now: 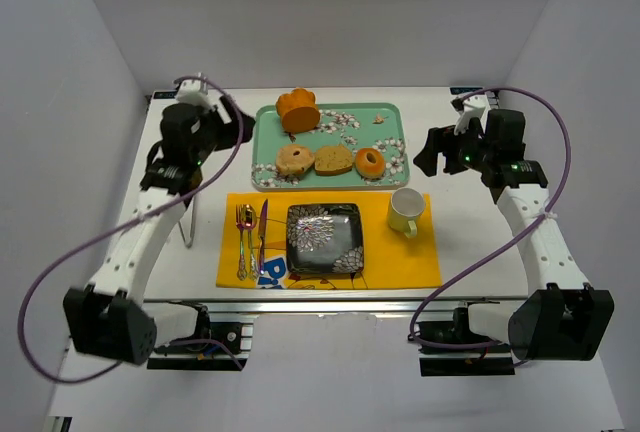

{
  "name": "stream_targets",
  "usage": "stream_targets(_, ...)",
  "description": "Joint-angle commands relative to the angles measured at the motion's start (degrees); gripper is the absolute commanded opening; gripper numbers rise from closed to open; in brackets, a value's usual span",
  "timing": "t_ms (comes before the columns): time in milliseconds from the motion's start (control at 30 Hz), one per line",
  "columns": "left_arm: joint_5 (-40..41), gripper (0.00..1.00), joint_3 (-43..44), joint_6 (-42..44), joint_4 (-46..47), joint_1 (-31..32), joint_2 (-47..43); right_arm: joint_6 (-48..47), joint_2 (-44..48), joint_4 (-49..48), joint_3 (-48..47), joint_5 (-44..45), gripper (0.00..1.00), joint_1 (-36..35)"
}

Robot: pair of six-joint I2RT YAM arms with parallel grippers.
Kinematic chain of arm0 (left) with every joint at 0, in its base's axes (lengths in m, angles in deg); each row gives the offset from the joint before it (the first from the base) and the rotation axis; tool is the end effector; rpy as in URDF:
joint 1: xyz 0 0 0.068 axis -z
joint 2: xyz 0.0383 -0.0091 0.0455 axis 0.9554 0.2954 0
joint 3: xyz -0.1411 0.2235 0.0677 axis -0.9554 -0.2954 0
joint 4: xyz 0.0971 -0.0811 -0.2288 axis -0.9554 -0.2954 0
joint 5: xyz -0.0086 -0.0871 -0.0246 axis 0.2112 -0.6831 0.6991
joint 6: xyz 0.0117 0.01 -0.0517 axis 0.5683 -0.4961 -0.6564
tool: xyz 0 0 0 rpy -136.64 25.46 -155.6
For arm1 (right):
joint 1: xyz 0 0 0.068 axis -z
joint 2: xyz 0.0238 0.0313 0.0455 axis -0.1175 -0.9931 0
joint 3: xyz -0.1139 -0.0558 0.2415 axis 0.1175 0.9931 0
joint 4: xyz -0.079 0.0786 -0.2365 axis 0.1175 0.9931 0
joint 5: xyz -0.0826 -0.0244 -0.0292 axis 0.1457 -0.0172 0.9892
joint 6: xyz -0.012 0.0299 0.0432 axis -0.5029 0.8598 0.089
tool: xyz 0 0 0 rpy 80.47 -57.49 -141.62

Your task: Place the bread

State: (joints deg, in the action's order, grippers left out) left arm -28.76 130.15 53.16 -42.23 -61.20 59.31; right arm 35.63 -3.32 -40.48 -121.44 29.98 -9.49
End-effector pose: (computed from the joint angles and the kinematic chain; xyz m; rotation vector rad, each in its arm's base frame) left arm 0.2967 -0.0644 0.3606 -0.1415 1.8941 -0.5166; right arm 0.2692 0.0265 0.3418 -0.3460 2.0436 0.4071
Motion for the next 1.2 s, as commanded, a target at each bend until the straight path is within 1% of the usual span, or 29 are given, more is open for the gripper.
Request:
stream_targets(0,6.82,0.82,-6.2,4.46,-12.15,-3.86,-6.92,-5.76,2.71,-0.74,-0.46,-6.22,0.89,0.19)
stream_targets(33,7.86,0.56,-6.99,4.74,-15.21,-4.84,-9.81,-9.81,3.68,-0.92,0.06,-10.18,0.89,0.46)
stream_targets(67,8.31,0.42,-8.22,5.09,-16.63,-6.68,-10.79,-14.55,4.21,0.91,0.77,-14.65,0.85,1.07)
stream_targets(100,8.74,0.25,-8.49,6.4,-17.95,-7.48,-11.76,-19.47,4.91,2.49,1.03,-22.88,0.8,1.07)
stream_targets(133,9.45,0.1,-8.32,7.19,-19.62,-7.92,-12.29,-26.22,5.79,3.73,1.47,-25.74,0.73,1.07)
stream_targets(167,10.76,0.1,-7.88,8.42,-22.86,-8.1,-12.12,-26.89,6.06,3.13,3.04,-27.95,0.57,0.99)
stream_targets(233,12.17,0.14,-6.04,11.76,-27.69,-8.1,-10.98,-26.72,5.8,2.34,3.85,-31.91,0.46,0.99)
stream_targets(267,12.79,0.26,-5.42,12.9,-28.94,-8.1,-9.33,-26.99,5.45,2.33,3.94,-32.88,0.42,0.99)
stream_targets(333,14.02,0.45,-4.19,15.45,-31.83,-8.1,-7.65,-27.95,3.87,3.38,3.5,-35.35,0.42,0.99)
stream_targets(367,15.42,0.57,-4.19,16.24,-32.46,-8.1,-6.51,-28.83,3.43,3.82,3.24,-35.88,0.46,0.99)
stream_targets(400,16.47,0.64,-4.45,17.04,-32.99,-8.1,-5.54,-28.92,2.73,4.18,2.97,-36.14,0.59,0.9)
stream_targets(433,16.48,0.64,-4.89,17.83,-32.82,-8.1,-5.53,-28.92,2.55,4.09,2.97,-36.14,0.67,0.9)
stream_targets(467,17.44,0.72,-5.24,18.88,-32.99,-8.1,-4.48,-28.92,2.46,3.92,2.88,-35.8,0.72,0.9)
stream_targets(567,17.98,0.75,-5.94,21.25,-33.96,-8.28,-0.72,-28.75,2.98,2.87,4.11,-35.27,0.85,0.9)
stream_targets(633,18.15,0.75,-6.47,22.4,-33.26,-8.36,1.14,-28.31,3.68,1.55,5.6,-35.09,0.88,0.9)
stream_targets(733,18.68,0.76,-7.26,22.93,-31.07,-9.85,3.78,-27.87,4.21,0.32,6.92,-34.48,0.89,0.9)
stream_targets(800,17.29,0.76,-7.79,22.85,-29.49,-13.09,4.92,-27.95,4.13,0.23,7.28,-33.86,0.89,0.9)
stream_targets(833,16.32,0.81,-8.05,23.11,-28.96,-14.85,5.02,-28.04,4.04,0.23,7.28,-33.51,0.89,0.9)
stream_targets(867,15.53,0.82,-8.4,23.54,-28.34,-17.57,5.02,-28.13,4.04,0.14,7.28,-32.9,0.89,0.9)
stream_targets(900,14.47,0.82,-8.49,23.81,-27.99,-18.99,5.1,-28.22,3.86,0.05,7.45,-32.72,0.89,0.9)
stream_targets(933,12.29,0.89,-8.41,24.07,-27.38,-21.35,5.63,-28.22,3.77,0.14,7.54,-32.63,0.89,0.9)
stream_targets(1100,9.37,0.9,-7.97,24.07,-26.05,-22.16,10.02,-28.22,2.72,-0.04,7.28,-32.63,0.89,0.9)
stream_targets(1167,7.96,0.96,-7.97,24.07,-25.96,-22.43,12.74,-28.22,2.46,0.14,6.75,-32.45,0.89,0.98)
